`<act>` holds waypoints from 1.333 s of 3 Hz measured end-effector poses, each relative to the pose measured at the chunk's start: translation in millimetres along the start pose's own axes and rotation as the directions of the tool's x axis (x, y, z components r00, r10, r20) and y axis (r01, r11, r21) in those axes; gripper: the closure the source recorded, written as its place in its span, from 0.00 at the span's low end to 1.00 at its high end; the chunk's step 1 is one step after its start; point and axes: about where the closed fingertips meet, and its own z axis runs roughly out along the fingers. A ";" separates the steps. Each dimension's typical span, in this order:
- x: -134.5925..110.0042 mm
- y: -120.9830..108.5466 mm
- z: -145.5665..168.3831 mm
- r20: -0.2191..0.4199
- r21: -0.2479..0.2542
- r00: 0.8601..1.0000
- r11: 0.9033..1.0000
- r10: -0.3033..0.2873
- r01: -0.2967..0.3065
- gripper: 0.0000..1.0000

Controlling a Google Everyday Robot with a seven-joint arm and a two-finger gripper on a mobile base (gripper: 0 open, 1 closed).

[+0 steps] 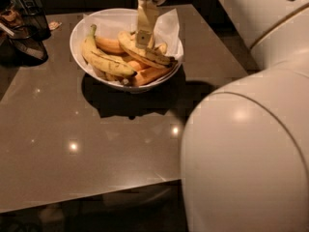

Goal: Pick banana from white bowl

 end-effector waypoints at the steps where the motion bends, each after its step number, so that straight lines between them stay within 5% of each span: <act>1: -7.6 -3.3 9.4 -0.002 -0.015 1.000 1.000 -0.002 0.002 0.32; 4: -7.7 0.9 43.7 0.062 -0.142 0.994 0.986 0.095 -0.085 0.28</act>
Offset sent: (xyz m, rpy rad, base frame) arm -0.0493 -0.0249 -0.0250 -0.1002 0.3297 0.0128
